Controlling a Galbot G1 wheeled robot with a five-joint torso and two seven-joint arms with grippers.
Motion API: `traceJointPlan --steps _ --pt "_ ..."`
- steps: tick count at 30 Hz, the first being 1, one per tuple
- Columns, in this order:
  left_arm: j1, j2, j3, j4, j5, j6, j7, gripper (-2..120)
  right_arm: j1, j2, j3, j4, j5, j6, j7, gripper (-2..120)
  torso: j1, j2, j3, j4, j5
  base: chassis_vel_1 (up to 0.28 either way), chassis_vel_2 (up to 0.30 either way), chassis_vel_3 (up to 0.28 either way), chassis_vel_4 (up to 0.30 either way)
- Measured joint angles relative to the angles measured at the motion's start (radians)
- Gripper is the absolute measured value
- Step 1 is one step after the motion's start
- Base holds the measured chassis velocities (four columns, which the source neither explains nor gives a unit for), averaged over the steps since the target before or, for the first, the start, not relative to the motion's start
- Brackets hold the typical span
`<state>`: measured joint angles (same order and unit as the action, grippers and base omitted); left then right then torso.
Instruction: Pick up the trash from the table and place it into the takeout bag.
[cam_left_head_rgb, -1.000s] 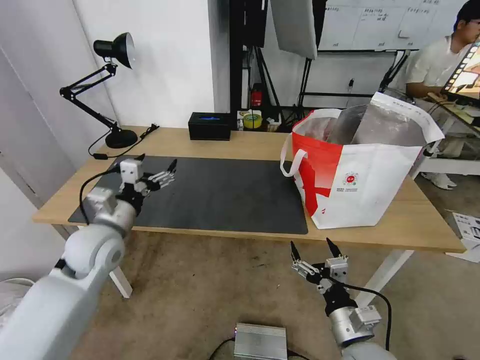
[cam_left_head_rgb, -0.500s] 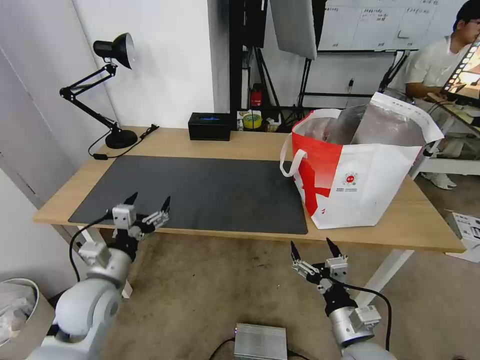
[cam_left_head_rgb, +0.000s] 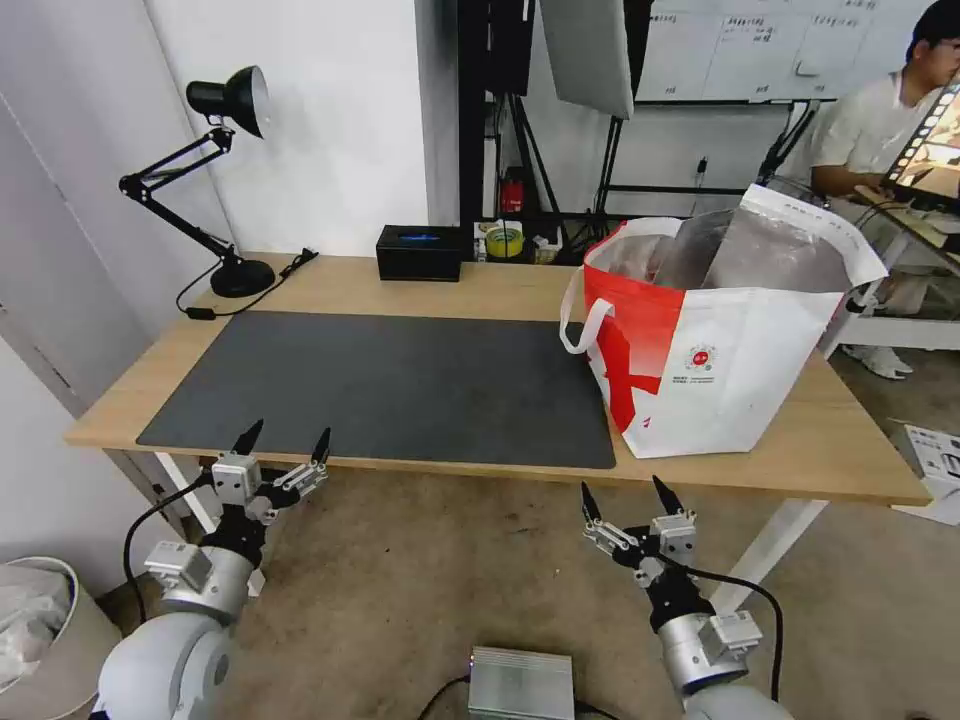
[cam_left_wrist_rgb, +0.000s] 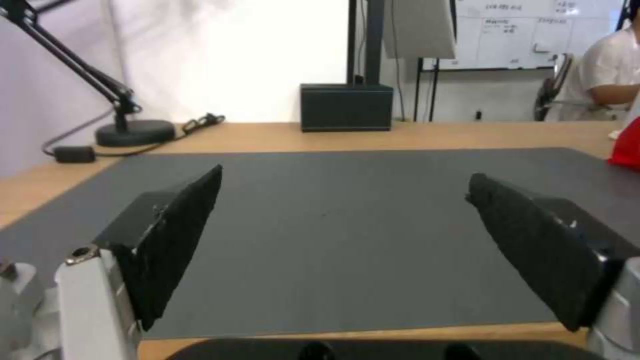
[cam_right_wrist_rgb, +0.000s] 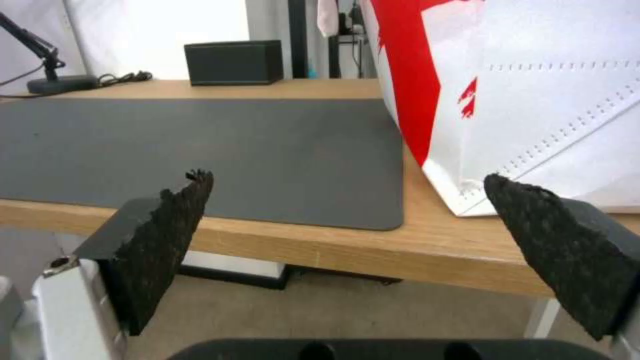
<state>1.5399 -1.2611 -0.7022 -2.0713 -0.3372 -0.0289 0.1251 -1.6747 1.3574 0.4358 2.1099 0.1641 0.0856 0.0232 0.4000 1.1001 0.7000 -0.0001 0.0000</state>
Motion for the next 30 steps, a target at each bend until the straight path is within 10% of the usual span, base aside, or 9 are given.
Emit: traceJointPlan --steps 30 --pt "0.030 -0.012 -0.012 0.051 0.079 -0.110 0.141 100 0.000 0.000 0.000 0.000 0.000 0.000 0.000 100 0.000 0.000 0.000 0.0001 -0.0001 0.000 0.000 0.000 0.000"
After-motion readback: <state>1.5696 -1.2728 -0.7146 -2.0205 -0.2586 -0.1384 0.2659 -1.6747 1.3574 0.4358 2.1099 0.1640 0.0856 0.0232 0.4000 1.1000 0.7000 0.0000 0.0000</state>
